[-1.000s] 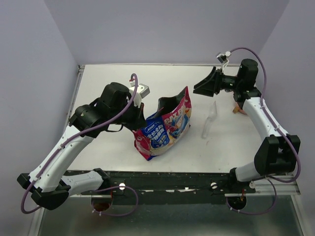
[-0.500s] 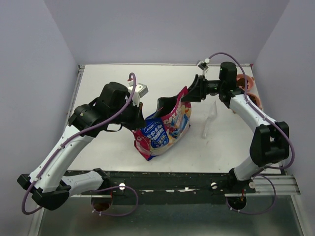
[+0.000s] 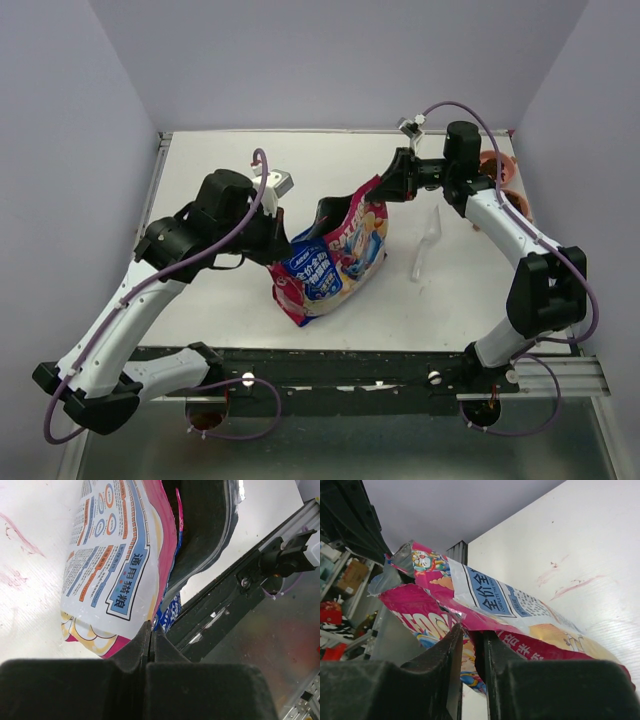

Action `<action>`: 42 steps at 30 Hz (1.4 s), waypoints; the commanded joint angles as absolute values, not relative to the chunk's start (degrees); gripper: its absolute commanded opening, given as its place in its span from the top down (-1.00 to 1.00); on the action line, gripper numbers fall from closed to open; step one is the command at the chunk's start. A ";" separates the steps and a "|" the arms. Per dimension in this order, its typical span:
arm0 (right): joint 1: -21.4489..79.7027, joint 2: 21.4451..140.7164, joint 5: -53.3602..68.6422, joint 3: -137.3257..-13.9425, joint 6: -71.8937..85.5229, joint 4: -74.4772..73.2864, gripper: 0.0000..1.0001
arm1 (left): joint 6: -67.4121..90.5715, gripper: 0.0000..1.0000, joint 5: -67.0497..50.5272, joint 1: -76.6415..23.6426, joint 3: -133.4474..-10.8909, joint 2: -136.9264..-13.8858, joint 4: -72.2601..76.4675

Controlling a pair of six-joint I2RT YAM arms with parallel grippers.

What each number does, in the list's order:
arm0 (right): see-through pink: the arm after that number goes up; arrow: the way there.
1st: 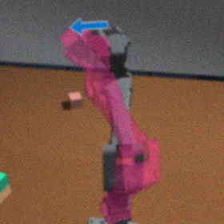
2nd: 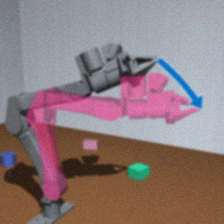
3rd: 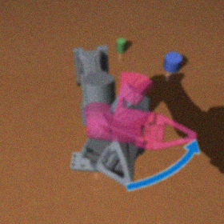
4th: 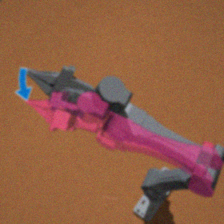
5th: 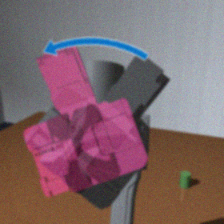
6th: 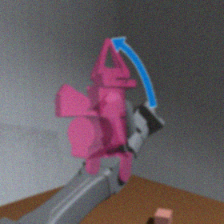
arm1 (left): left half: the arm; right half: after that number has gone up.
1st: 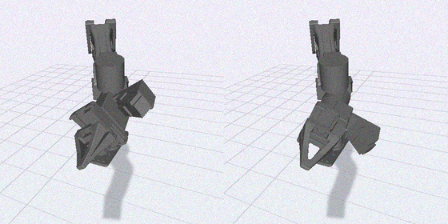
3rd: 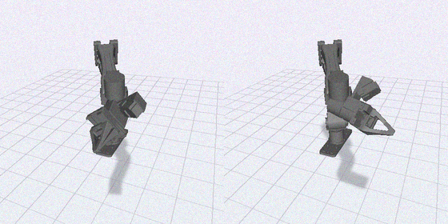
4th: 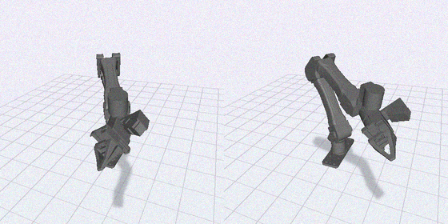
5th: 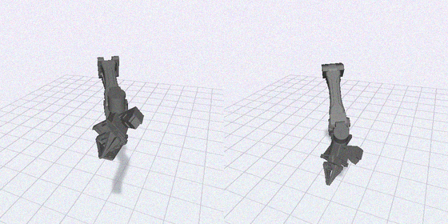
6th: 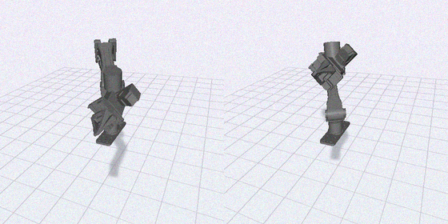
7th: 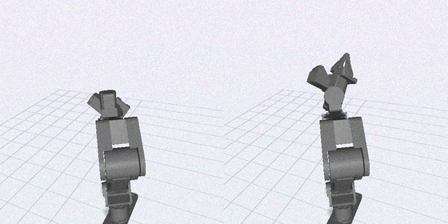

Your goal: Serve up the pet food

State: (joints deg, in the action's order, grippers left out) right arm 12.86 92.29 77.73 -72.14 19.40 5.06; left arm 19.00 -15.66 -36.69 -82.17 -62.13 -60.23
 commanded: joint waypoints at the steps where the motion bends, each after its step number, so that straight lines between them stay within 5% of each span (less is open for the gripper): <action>1: 13.27 90.88 76.12 -72.34 19.24 7.55 0.55 | 16.70 1.00 -13.89 -34.81 -80.25 -58.98 -60.21; 5: 13.10 90.62 75.24 -71.90 21.79 8.35 0.99 | 14.68 1.00 -13.45 -33.67 -79.10 -58.01 -58.54; 12: 6.25 84.82 64.96 -66.72 25.83 5.89 0.99 | 13.18 1.00 -10.73 -29.10 -80.06 -59.32 -55.02; 24: 5.45 76.81 53.79 -68.90 15.92 -20.11 0.99 | 14.07 0.97 -14.67 -25.40 -78.84 -59.94 -51.68; 30: 5.54 76.11 54.67 -67.76 18.28 -19.34 0.99 | 13.71 0.07 -19.33 -25.40 -72.96 -56.96 -49.66; 34: 5.63 76.81 55.37 -68.38 18.37 -19.42 0.99 | 13.27 -0.29 -19.25 -25.40 -72.42 -57.56 -48.43; 42: 6.15 78.31 55.20 -70.31 18.63 -19.68 0.99 | 12.57 -0.36 -18.90 -25.40 -73.30 -59.59 -46.58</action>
